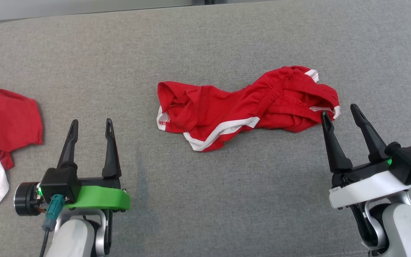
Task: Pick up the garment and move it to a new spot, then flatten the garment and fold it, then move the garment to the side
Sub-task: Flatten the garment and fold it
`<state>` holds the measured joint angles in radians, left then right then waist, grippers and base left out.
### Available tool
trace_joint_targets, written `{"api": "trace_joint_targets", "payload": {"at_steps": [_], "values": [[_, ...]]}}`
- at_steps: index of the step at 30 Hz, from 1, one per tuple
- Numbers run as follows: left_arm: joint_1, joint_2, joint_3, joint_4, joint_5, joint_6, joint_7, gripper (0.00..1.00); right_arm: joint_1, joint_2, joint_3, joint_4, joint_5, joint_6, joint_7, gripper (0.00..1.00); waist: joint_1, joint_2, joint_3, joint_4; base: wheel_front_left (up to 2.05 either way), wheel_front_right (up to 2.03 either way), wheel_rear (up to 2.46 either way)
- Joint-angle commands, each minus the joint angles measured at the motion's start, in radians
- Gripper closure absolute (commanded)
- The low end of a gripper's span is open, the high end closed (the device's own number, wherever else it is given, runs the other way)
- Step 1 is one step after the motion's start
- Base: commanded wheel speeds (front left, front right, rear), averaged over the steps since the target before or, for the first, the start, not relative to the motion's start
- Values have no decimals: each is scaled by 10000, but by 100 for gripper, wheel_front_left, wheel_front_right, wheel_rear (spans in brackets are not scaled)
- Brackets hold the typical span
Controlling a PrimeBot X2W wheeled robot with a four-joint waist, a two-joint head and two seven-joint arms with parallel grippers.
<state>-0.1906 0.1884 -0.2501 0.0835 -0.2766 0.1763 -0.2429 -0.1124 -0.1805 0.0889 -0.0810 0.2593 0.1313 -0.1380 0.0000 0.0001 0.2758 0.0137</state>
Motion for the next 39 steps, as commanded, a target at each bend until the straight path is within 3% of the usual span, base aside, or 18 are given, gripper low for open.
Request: {"api": "trace_joint_targets", "payload": {"at_steps": [1, 8, 14, 21, 30, 31, 32, 33, 39], "values": [[112, 89, 21, -39, 51, 52, 25, 0, 58, 3, -6, -52, -54, -10, 45, 0, 0, -1, 1, -11, 0, 0, 0], [-104, 173, -206, -251, 193, -2, 179, 0, 0, 47, -3, -108, -49, -10, 46, 0, 0, -1, 115, -61, 0, 0, 0], [-967, -176, -1574, -178, 519, -833, 1069, 0, -129, 61, -37, -181, -84, -10, 30, 0, 0, -1, 520, -119, 0, 0, 0], [-1983, -704, -2593, 1379, 309, -1693, 2135, 0, -413, 159, 153, -56, 8, -10, -109, 0, 0, -1, 1027, -477, 0, 0, 0], [-3038, -748, -2379, 3502, 99, -1775, 1973, 0, -564, 237, 139, 195, 41, -11, -351, 0, 0, -1, 1315, -827, 0, 0, 0], [-3157, -712, -2320, 3619, 123, -1736, 1816, 51, -570, 245, 137, 216, 44, -11, -359, 0, 0, -1, 1325, -842, 0, 0, 0], [-3222, -702, -2271, 3695, 104, -1730, 1715, 72, -568, 246, 140, 231, 49, -11, -384, 0, 0, -1, 1327, -853, 0, 0, 0], [-3269, -703, -2232, 3727, 72, -1708, 1591, 100, -557, 246, 141, 246, 57, -11, -403, 0, 0, -1, 1327, -855, 0, 0, 0], [-3463, -444, -2048, 3141, 96, -1600, 1144, 100, -452, 276, 64, 315, 86, -11, -406, 0, 0, -1, 1298, -724, 0, 0, 0]]}}
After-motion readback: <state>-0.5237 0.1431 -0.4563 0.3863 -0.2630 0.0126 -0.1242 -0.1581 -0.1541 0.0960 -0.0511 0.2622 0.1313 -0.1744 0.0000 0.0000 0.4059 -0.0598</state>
